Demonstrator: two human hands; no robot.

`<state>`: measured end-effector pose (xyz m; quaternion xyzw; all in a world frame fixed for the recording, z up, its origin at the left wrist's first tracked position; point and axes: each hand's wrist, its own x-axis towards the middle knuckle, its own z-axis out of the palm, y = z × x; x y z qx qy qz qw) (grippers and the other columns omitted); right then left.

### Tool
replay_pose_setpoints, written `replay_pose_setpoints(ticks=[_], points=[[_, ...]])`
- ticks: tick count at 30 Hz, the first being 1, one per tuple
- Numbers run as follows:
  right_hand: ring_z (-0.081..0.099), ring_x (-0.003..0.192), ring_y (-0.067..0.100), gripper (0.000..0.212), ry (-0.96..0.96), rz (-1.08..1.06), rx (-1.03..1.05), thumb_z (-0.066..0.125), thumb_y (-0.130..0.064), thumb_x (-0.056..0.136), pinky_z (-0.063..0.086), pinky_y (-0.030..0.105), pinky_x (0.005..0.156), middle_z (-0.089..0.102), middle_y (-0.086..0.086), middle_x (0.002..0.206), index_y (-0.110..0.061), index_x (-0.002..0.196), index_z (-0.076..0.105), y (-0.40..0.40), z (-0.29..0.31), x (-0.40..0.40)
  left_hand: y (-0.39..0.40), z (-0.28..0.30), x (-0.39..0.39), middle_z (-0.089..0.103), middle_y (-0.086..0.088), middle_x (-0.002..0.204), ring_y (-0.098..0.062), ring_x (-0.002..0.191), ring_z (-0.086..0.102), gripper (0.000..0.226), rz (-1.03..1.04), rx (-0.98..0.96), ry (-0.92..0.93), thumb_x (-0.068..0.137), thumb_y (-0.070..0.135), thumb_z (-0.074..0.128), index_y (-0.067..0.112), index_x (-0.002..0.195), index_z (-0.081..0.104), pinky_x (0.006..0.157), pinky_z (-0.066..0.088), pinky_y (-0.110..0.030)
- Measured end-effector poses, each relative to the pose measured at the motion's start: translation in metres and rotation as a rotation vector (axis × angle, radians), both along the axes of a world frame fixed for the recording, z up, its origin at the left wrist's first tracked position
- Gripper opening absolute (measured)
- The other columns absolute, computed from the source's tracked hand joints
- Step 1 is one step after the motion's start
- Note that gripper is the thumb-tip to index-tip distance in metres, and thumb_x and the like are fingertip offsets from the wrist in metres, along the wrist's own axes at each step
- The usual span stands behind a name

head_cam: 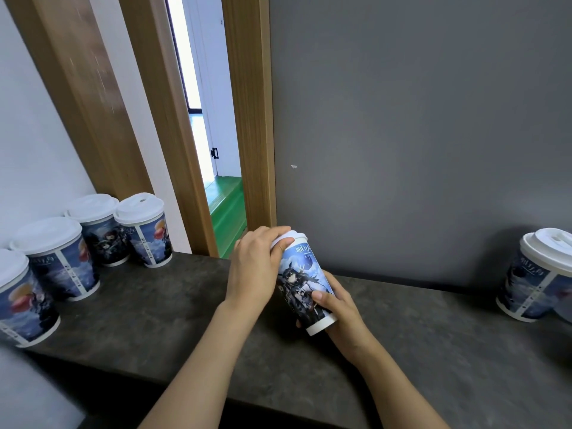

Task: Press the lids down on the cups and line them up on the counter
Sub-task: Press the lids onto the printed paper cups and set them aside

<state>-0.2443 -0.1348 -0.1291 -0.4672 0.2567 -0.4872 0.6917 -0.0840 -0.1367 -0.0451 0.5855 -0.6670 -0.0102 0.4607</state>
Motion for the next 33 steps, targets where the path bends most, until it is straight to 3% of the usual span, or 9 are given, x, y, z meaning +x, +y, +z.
replay_pose_setpoints(ticks=[7, 10, 13, 16, 20, 23, 27, 30, 33], points=[[0.068, 0.092, 0.029, 0.066, -0.079, 0.072, 0.012, 0.073, -0.030, 0.071, 0.055, 0.040, 0.064, 0.066, 0.020, 0.118, -0.011, 0.132, 0.059, 0.000, 0.003, -0.002, 0.004, 0.005, 0.002, 0.066, 0.007, 0.108, -0.011, 0.101, 0.060, 0.029, -0.076, -0.011, 0.012, 0.097, 0.036, 0.056, 0.025, 0.122, 0.065, 0.085, 0.053, -0.041], [0.066, 0.084, 0.024, 0.062, -0.270, 0.217, 0.130, 0.085, -0.037, 0.063, 0.054, 0.038, 0.065, 0.068, 0.016, 0.106, -0.008, 0.116, 0.069, -0.002, 0.004, -0.007, 0.007, 0.009, 0.009, 0.056, 0.033, 0.115, 0.010, 0.111, 0.052, 0.031, -0.249, 0.036, 0.082, 0.093, 0.049, 0.050, 0.048, 0.125, 0.053, 0.082, 0.050, -0.013], [0.063, 0.080, 0.024, 0.055, -0.382, 0.282, 0.165, 0.084, -0.040, 0.065, 0.049, 0.035, 0.064, 0.069, 0.012, 0.105, -0.010, 0.110, 0.072, -0.005, 0.003, -0.011, 0.011, 0.006, 0.012, 0.047, 0.048, 0.116, 0.021, 0.115, 0.044, 0.032, -0.320, 0.036, 0.123, 0.093, 0.048, 0.050, 0.051, 0.124, 0.046, 0.085, 0.037, 0.002], [0.063, 0.079, 0.023, 0.051, -0.407, 0.314, 0.157, 0.081, -0.042, 0.069, 0.046, 0.032, 0.065, 0.069, 0.010, 0.105, -0.013, 0.110, 0.073, -0.006, 0.003, -0.013, 0.010, -0.005, 0.013, 0.052, 0.038, 0.113, 0.019, 0.111, 0.048, 0.026, -0.282, -0.011, 0.164, 0.095, 0.034, 0.053, 0.042, 0.120, 0.051, 0.085, 0.038, 0.001], [0.065, 0.081, 0.026, 0.065, -0.324, 0.280, 0.231, 0.088, -0.044, 0.060, 0.054, 0.037, 0.065, 0.068, 0.016, 0.106, -0.009, 0.112, 0.072, -0.006, 0.000, -0.010, 0.010, -0.009, 0.016, 0.056, 0.022, 0.112, 0.020, 0.107, 0.046, 0.025, -0.161, -0.078, 0.073, 0.097, 0.019, 0.055, 0.025, 0.121, 0.058, 0.086, 0.034, 0.003], [0.067, 0.077, 0.031, 0.067, -0.091, 0.144, 0.121, 0.085, -0.044, 0.062, 0.054, 0.036, 0.061, 0.069, 0.018, 0.102, -0.009, 0.115, 0.066, -0.003, 0.001, -0.001, 0.012, -0.005, 0.016, 0.061, 0.008, 0.114, 0.000, 0.105, 0.051, 0.026, -0.064, -0.108, -0.073, 0.097, 0.021, 0.056, 0.019, 0.123, 0.060, 0.089, 0.038, -0.012], [0.069, 0.086, 0.031, 0.066, 0.002, -0.059, 0.041, 0.078, -0.033, 0.064, 0.057, 0.033, 0.066, 0.071, 0.021, 0.108, -0.007, 0.122, 0.062, -0.003, 0.001, 0.002, 0.016, 0.000, 0.010, 0.065, 0.002, 0.111, -0.017, 0.100, 0.057, 0.030, 0.013, -0.137, -0.215, 0.094, 0.026, 0.060, 0.018, 0.123, 0.063, 0.086, 0.042, -0.026], [0.070, 0.079, 0.032, 0.067, -0.026, -0.048, 0.044, 0.078, -0.036, 0.064, 0.057, 0.034, 0.060, 0.071, 0.023, 0.105, -0.004, 0.121, 0.061, -0.001, 0.003, -0.001, 0.016, 0.001, 0.006, 0.065, 0.004, 0.110, -0.011, 0.101, 0.056, 0.033, -0.005, -0.156, -0.173, 0.093, 0.032, 0.060, 0.020, 0.123, 0.064, 0.089, 0.040, -0.025], [0.065, 0.068, 0.031, 0.074, -0.098, 0.085, 0.112, 0.084, -0.048, 0.059, 0.051, 0.033, 0.053, 0.068, 0.020, 0.096, -0.004, 0.115, 0.063, 0.000, 0.006, -0.001, 0.014, 0.003, 0.007, 0.059, 0.023, 0.110, 0.010, 0.104, 0.051, 0.032, -0.145, -0.156, -0.012, 0.092, 0.038, 0.058, 0.031, 0.123, 0.061, 0.089, 0.042, -0.013]])
